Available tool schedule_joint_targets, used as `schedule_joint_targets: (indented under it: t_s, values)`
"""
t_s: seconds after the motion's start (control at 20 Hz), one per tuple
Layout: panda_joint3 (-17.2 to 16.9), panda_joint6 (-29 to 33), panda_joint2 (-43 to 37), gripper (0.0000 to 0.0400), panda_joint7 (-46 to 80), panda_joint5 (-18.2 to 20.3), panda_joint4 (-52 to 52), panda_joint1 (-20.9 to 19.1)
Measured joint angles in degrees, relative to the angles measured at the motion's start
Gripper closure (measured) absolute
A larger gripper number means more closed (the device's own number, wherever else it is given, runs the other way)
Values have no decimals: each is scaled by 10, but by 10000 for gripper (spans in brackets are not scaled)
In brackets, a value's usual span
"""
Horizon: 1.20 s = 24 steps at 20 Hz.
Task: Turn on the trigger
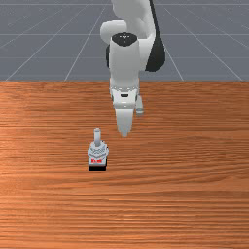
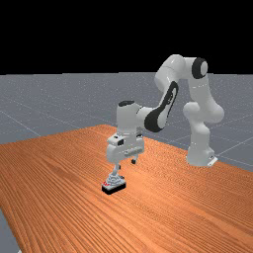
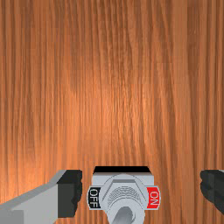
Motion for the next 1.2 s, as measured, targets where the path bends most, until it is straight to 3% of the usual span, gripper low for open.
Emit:
schedule_joint_targets:
  t_s: [0.2, 0.25, 0.3, 0.35, 0.45, 0.65, 1.2]
  values:
    - [-5, -4, -4, 0, 24, 2, -5, 3]
    - [-32, 4, -67, 155, 150, -21, -95, 17]
    - [-55, -6, -111, 249, 276, -34, -149, 22]
    - [-72, -24, -133, 307, 402, -39, -174, 24]
    - [-95, -70, -141, 365, 648, -22, -178, 31]
    - [-106, -110, -135, 395, 800, 9, -169, 33]
    - [-100, -60, -38, 400, 841, 22, -117, 39]
